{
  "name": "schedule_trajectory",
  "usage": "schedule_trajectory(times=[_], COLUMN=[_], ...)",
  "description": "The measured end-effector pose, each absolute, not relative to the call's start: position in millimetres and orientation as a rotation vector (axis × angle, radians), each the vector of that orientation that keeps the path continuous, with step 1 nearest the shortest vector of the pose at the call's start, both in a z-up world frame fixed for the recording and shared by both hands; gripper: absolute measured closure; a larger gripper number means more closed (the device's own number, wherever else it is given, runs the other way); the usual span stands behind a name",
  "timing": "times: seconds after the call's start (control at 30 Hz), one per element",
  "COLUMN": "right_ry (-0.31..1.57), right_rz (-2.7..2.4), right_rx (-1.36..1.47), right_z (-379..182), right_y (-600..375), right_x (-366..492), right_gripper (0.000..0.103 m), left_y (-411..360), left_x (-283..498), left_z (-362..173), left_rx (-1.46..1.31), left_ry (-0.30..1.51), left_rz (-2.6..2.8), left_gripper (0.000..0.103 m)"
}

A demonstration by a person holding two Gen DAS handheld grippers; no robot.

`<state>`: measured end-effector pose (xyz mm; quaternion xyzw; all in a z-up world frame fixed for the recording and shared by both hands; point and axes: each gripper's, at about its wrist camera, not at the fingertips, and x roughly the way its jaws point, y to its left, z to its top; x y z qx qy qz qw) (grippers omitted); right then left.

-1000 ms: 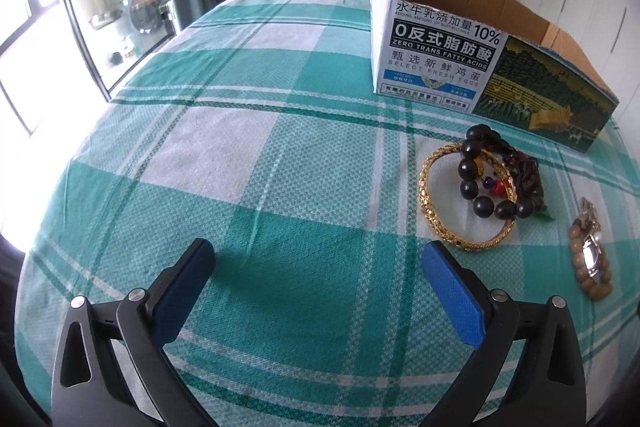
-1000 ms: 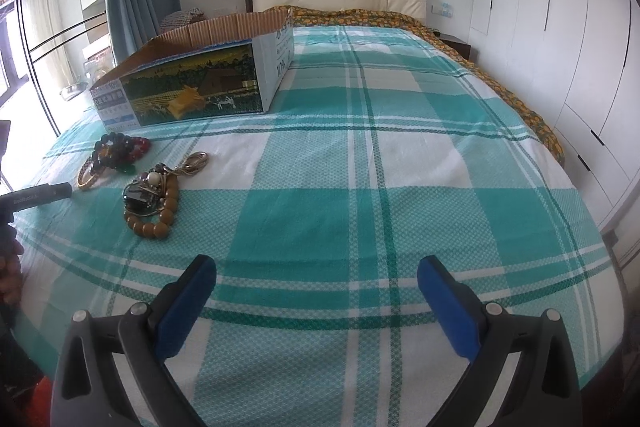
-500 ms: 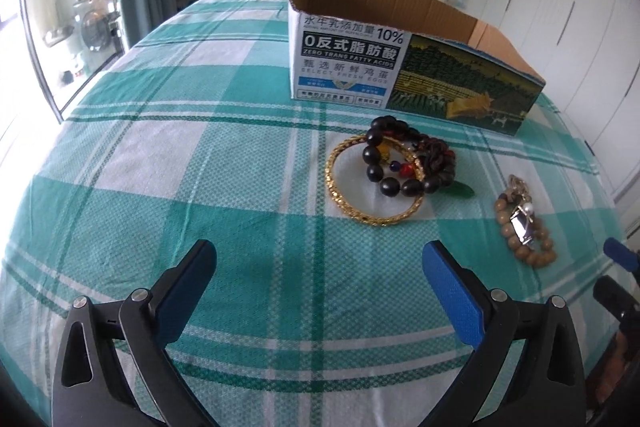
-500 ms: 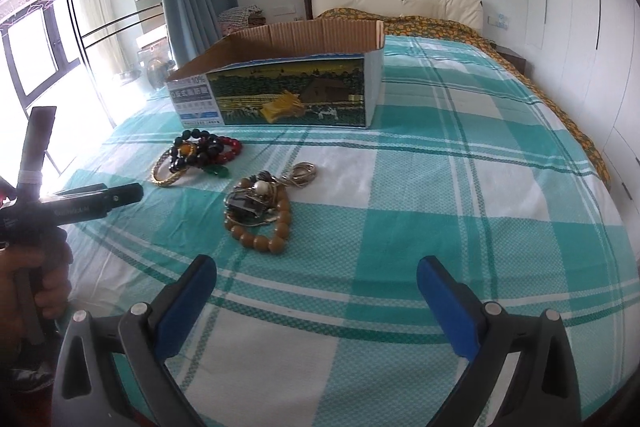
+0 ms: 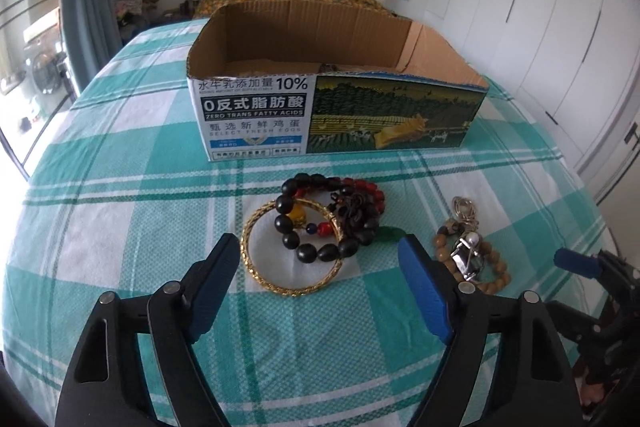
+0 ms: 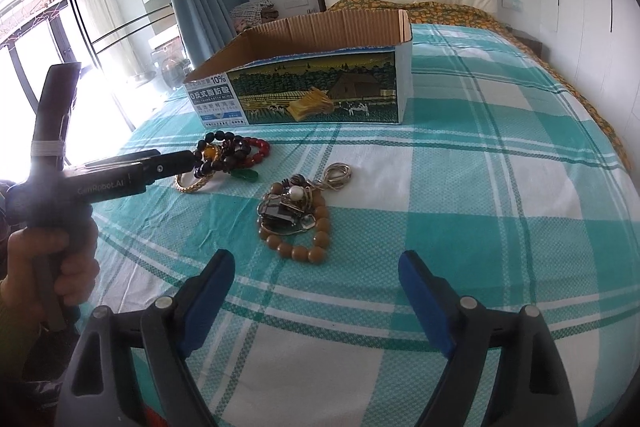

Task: Organize jewelry
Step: 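Grasp the black bead bracelet with left tool while right tool grasps a green pendant charm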

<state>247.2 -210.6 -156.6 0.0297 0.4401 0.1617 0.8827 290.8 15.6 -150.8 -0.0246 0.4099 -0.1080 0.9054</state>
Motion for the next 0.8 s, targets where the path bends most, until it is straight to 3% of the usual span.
schedule_trajectory(times=[0.23,0.3,0.33,0.37,0.43,0.8], right_ry=[0.945,0.939,0.935,0.93,0.922,0.93], right_rz=[0.317,0.319,0.32,0.321,0.323,0.343], right_rx=[0.105,0.103,0.101,0.098,0.094,0.083], right_z=[-162.0,-158.7,-156.8,-154.8,-151.3,-153.0], right_y=[-221.9,-222.3,-222.3,-222.5,-223.4,-217.2], right_x=[246.1,244.8,244.2,243.7,242.8,244.8], right_gripper=[0.017,0.017,0.017,0.017,0.017,0.017], left_y=[-32.1,-39.3,-39.2,-36.9,-25.8,44.0], left_x=[296.2,302.2,305.4,305.8,310.5,299.5], left_z=[-164.2,-173.5,-176.9,-175.4,-172.0,-135.6], left_rx=[0.272,0.324,0.33,0.324,0.239,-0.22], left_ry=[0.829,0.867,0.892,0.879,0.916,0.904], left_rz=[-0.278,-0.293,-0.296,-0.291,-0.321,-0.457], left_gripper=[0.024,0.044,0.064,0.076,0.089,0.092])
